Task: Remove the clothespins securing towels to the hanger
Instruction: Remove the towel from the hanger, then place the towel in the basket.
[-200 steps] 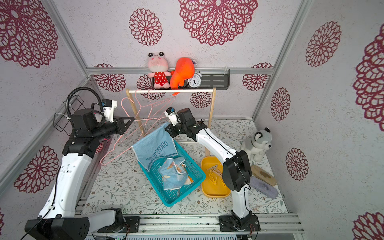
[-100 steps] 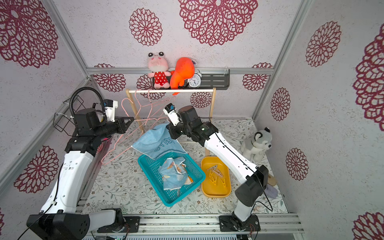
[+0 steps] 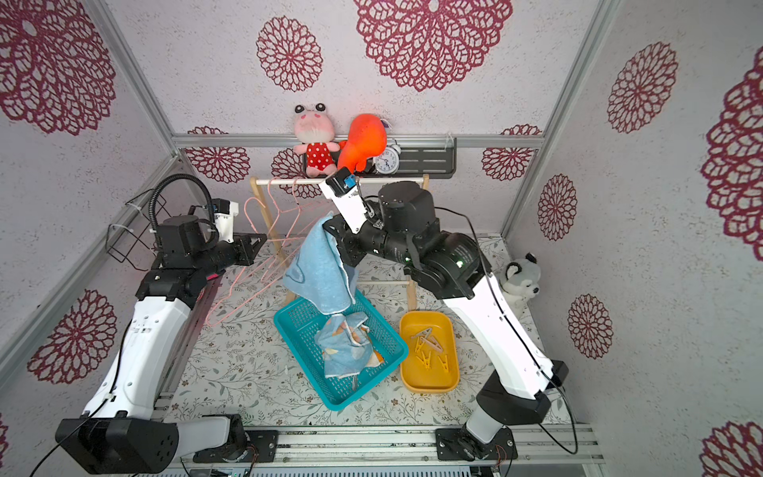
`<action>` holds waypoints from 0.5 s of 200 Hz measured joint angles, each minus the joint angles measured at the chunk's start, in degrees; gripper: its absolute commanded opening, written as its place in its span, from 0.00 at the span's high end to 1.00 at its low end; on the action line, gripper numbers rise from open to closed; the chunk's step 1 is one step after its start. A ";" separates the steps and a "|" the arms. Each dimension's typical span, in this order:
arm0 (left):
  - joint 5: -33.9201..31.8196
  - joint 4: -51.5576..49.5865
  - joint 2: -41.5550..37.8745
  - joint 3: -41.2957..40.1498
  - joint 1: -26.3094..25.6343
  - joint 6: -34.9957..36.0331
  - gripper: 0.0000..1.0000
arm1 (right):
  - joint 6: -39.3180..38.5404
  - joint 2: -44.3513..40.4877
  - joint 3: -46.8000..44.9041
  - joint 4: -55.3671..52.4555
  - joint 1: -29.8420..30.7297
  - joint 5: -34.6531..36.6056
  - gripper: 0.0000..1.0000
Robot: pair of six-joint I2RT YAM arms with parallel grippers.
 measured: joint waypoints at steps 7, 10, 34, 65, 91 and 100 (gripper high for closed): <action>-0.61 -0.22 0.00 0.00 -0.20 0.26 1.00 | 0.02 -1.31 -1.62 0.26 0.09 -0.11 0.99; -0.79 -0.33 0.00 0.00 -0.26 0.39 1.00 | 0.04 -2.03 -2.64 0.48 0.11 -0.20 0.99; -2.08 -0.92 -0.13 0.00 -0.94 0.83 1.00 | 0.72 -7.41 -13.94 3.65 0.11 -0.52 0.98; -2.89 -0.98 -1.66 -0.42 -1.73 1.03 1.00 | 3.06 -12.92 -34.80 10.51 0.11 -1.05 0.99; -2.84 -0.85 -2.80 -0.42 -2.23 0.96 1.00 | 6.56 -13.35 -50.69 18.23 0.11 -1.88 0.99; -2.86 -0.81 -3.19 -0.42 -2.49 0.81 1.00 | 8.24 -13.29 -56.43 21.29 0.11 -2.56 0.99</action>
